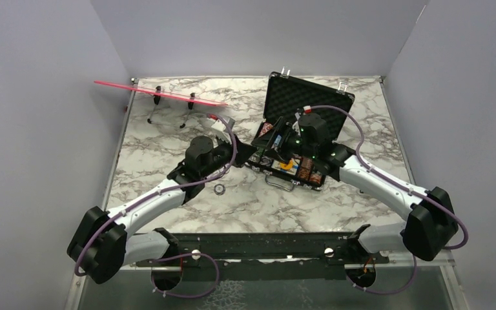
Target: Pack up texas hold em set
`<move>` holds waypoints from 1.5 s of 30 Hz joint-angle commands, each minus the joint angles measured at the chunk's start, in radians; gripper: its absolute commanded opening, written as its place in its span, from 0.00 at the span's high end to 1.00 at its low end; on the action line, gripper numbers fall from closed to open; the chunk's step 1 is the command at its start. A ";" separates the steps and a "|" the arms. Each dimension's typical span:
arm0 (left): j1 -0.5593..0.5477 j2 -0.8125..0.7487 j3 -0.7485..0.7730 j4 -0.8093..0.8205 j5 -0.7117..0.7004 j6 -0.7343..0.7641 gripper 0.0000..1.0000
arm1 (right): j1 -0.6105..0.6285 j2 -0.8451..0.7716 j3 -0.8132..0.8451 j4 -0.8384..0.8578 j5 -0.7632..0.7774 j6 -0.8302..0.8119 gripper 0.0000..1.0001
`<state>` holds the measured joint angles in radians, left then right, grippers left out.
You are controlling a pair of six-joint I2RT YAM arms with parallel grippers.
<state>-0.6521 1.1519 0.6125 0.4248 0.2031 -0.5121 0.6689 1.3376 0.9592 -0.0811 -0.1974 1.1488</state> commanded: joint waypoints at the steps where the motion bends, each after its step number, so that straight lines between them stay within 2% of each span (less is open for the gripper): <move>1: -0.003 0.046 0.095 -0.096 0.137 0.358 1.00 | -0.076 -0.068 -0.005 -0.061 0.045 -0.130 0.24; 5: -0.003 0.130 0.220 -0.348 0.248 0.729 1.00 | -0.213 -0.091 -0.039 -0.080 -0.040 -0.158 0.25; 9: -0.003 0.174 0.273 -0.474 0.364 1.085 1.00 | -0.297 -0.112 -0.086 -0.083 -0.086 -0.164 0.26; 14: -0.003 0.287 0.440 -0.683 0.462 1.373 1.00 | -0.329 -0.137 -0.131 -0.089 -0.094 -0.173 0.26; 20: -0.003 0.439 0.598 -0.793 0.493 1.451 1.00 | -0.347 -0.151 -0.157 -0.096 -0.098 -0.178 0.27; 28: -0.007 0.579 0.689 -0.929 0.455 1.516 1.00 | -0.369 -0.148 -0.166 -0.093 -0.108 -0.172 0.27; 38: -0.012 0.662 0.735 -0.933 0.356 1.511 1.00 | -0.371 -0.134 -0.185 -0.046 -0.148 -0.160 0.27; 45: -0.015 0.692 0.776 -0.932 0.338 1.514 0.98 | -0.371 -0.138 -0.185 -0.051 -0.148 -0.170 0.28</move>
<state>-0.6571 1.8259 1.3560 -0.5095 0.5587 0.9810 0.3035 1.2041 0.7837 -0.1528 -0.3210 0.9924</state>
